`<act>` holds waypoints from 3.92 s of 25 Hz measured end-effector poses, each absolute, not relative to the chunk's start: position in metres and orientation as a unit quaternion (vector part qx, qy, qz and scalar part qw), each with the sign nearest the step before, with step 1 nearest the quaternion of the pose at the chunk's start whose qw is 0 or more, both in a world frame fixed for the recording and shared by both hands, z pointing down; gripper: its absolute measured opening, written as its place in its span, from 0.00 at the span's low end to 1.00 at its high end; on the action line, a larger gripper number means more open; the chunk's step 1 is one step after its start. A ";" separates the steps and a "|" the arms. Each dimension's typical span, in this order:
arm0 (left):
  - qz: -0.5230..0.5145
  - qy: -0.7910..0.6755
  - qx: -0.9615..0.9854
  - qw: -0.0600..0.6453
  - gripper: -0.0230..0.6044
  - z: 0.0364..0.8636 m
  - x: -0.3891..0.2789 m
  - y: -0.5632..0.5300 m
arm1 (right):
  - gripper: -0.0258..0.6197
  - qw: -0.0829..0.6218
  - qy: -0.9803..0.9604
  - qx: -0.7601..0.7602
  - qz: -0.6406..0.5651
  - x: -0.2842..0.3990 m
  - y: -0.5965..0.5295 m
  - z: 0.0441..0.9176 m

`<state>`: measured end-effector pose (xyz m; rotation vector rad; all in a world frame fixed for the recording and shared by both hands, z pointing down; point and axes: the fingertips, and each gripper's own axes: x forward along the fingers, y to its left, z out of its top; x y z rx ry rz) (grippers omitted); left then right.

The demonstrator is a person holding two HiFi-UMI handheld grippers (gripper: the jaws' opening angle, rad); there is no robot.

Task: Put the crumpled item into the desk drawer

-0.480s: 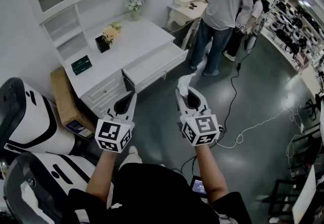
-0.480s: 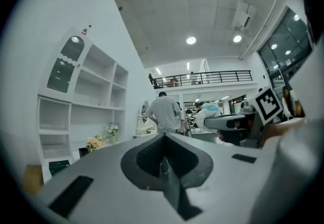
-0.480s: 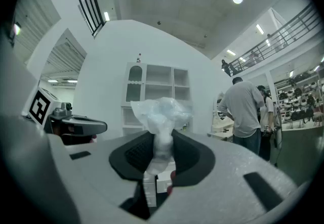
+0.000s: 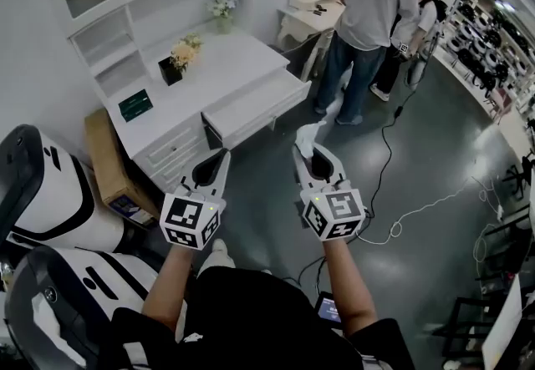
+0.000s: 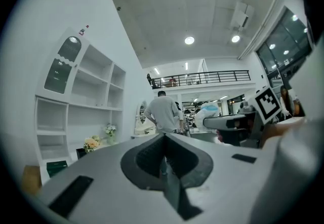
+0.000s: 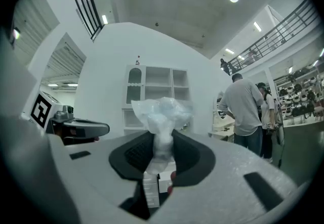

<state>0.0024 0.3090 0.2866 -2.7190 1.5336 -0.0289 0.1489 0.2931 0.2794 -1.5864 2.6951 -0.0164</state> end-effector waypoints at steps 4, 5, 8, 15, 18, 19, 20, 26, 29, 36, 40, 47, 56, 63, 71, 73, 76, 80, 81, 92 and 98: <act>-0.009 0.490 -0.872 0.004 0.05 0.289 0.010 0.311 | 0.17 0.003 0.863 -0.506 -0.005 0.154 0.298 0.282; -0.009 0.490 -0.872 0.003 0.05 0.289 0.012 0.311 | 0.17 0.001 0.863 -0.504 -0.005 0.155 0.299 0.283; -0.007 0.492 -0.871 0.005 0.05 0.287 0.013 0.313 | 0.17 -0.001 0.866 -0.500 -0.005 0.154 0.300 0.284; -0.006 0.501 -0.865 0.002 0.05 0.290 0.003 0.310 | 0.17 -0.007 0.872 -0.489 -0.004 0.143 0.294 0.288; -0.006 0.506 -0.862 0.003 0.05 0.291 -0.001 0.305 | 0.17 -0.007 0.875 -0.485 -0.002 0.139 0.289 0.289; -0.006 0.508 -0.862 0.002 0.05 0.292 -0.002 0.303 | 0.17 -0.008 0.875 -0.483 -0.001 0.137 0.286 0.289; -0.006 0.509 -0.861 0.002 0.05 0.293 -0.004 0.300 | 0.17 -0.008 0.876 -0.482 -0.002 0.135 0.284 0.290; -0.010 0.514 -0.858 0.002 0.05 0.296 -0.010 0.279 | 0.17 -0.013 0.881 -0.473 -0.001 0.124 0.261 0.293; -0.010 0.518 -0.855 -0.001 0.05 0.297 -0.015 0.266 | 0.17 -0.013 0.883 -0.470 -0.001 0.119 0.248 0.293; -0.005 0.523 -0.852 -0.001 0.05 0.296 -0.020 0.229 | 0.17 -0.012 0.885 -0.465 -0.001 0.115 0.209 0.292; 0.002 0.527 -0.850 0.002 0.05 0.296 -0.025 0.205 | 0.17 -0.015 0.884 -0.467 0.003 0.114 0.186 0.292; 0.005 0.534 -0.846 -0.006 0.05 0.296 -0.033 0.156 | 0.17 -0.022 0.886 -0.463 0.012 0.105 0.139 0.290; 0.008 0.530 -0.848 -0.016 0.05 0.295 -0.048 0.100 | 0.17 -0.026 0.885 -0.465 0.008 0.091 0.082 0.287; -0.003 0.514 -0.858 -0.015 0.05 0.289 -0.053 0.056 | 0.18 -0.031 0.880 -0.473 0.007 0.078 0.043 0.281; -0.011 0.498 -0.867 -0.021 0.05 0.290 -0.074 0.002 | 0.18 -0.033 0.872 -0.489 -0.001 0.058 -0.009 0.282; -0.012 0.495 -0.869 -0.025 0.05 0.291 -0.077 -0.009 | 0.18 -0.037 0.870 -0.492 -0.002 0.055 -0.020 0.283; -0.012 0.489 -0.872 -0.027 0.05 0.293 -0.083 -0.025 | 0.18 -0.037 0.867 -0.497 -0.005 0.048 -0.035 0.284; -0.015 0.482 -0.876 -0.029 0.05 0.296 -0.095 -0.044 | 0.18 -0.038 0.863 -0.503 -0.007 0.036 -0.053 0.288; -0.015 0.480 -0.877 -0.030 0.05 0.297 -0.097 -0.048 | 0.18 -0.040 0.863 -0.504 -0.007 0.032 -0.057 0.289; -0.017 0.464 -0.885 -0.037 0.05 0.309 -0.111 -0.066 | 0.18 -0.049 0.856 -0.515 -0.010 0.015 -0.075 0.301; -0.015 0.465 -0.884 -0.047 0.05 0.317 -0.115 -0.074 | 0.18 -0.054 0.852 -0.520 -0.007 0.014 -0.078 0.305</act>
